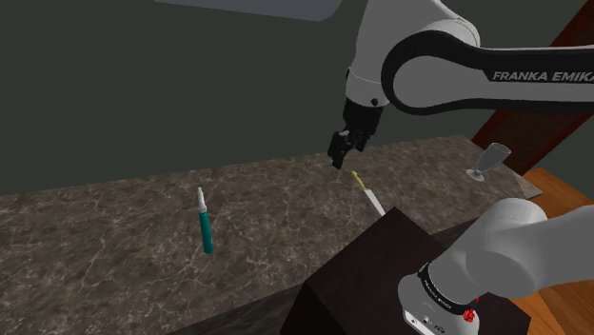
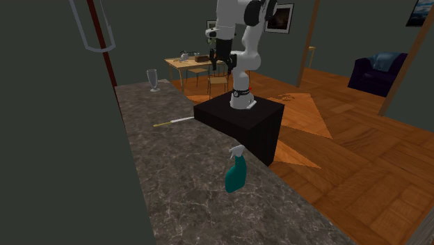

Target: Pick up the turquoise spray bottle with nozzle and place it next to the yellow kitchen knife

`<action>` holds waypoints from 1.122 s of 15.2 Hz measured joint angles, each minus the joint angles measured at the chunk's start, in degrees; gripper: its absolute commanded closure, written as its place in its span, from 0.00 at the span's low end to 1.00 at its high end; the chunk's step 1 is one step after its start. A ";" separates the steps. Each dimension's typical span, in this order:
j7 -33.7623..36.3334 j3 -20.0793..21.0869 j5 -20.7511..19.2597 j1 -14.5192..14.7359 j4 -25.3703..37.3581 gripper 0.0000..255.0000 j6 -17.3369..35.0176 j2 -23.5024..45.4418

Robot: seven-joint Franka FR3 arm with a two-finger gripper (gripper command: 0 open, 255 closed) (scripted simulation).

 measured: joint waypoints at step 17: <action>25.91 15.34 -10.17 0.53 14.42 0.00 19.76 34.06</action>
